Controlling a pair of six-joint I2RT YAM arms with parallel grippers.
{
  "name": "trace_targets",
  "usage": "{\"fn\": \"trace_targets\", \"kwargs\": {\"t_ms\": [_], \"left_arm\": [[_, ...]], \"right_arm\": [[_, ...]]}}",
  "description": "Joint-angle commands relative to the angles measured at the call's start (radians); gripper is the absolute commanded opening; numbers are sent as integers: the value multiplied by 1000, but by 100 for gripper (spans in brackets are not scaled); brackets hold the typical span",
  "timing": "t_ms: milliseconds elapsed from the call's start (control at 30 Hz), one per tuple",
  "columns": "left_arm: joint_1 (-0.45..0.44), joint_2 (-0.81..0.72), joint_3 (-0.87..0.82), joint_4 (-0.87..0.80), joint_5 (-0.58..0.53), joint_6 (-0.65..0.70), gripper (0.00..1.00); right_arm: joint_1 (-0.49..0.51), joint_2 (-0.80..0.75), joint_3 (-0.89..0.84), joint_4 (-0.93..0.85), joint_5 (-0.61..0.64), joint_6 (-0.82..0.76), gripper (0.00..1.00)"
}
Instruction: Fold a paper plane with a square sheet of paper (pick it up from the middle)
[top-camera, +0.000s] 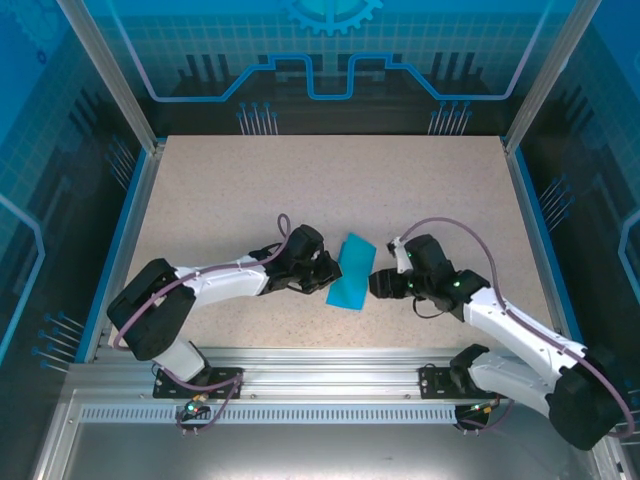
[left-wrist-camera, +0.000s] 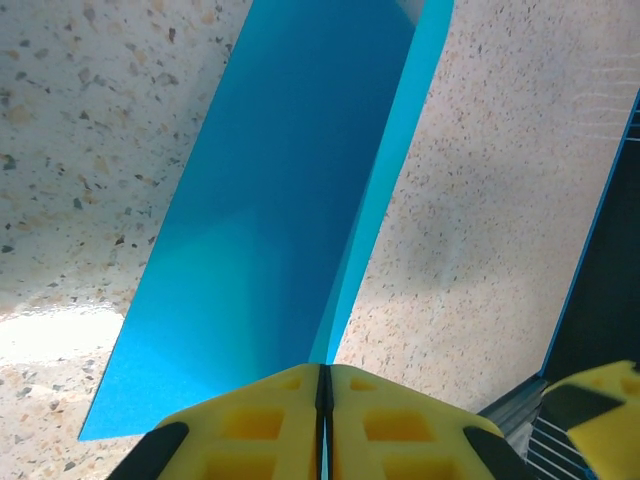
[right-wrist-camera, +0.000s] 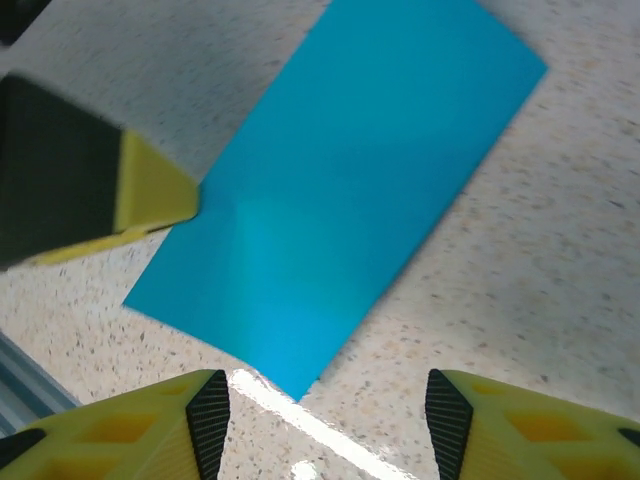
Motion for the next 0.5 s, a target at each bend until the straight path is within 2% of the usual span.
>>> {"fn": "trace_targets", "kwargs": {"t_ms": [0, 133, 233, 467], "left_arm": [[-5, -21, -2, -7, -25, -26, 12], [-4, -11, 6, -1, -14, -30, 12], [-4, -10, 8, -2, -8, -28, 13], [-4, -10, 6, -1, 1, -26, 13]], "right_arm": [[132, -11, -30, 100, 120, -65, 58], [305, 39, -29, 166, 280, -66, 58], [379, 88, -22, 221, 356, -57, 57], [414, 191, 24, 259, 375, -75, 58]]}}
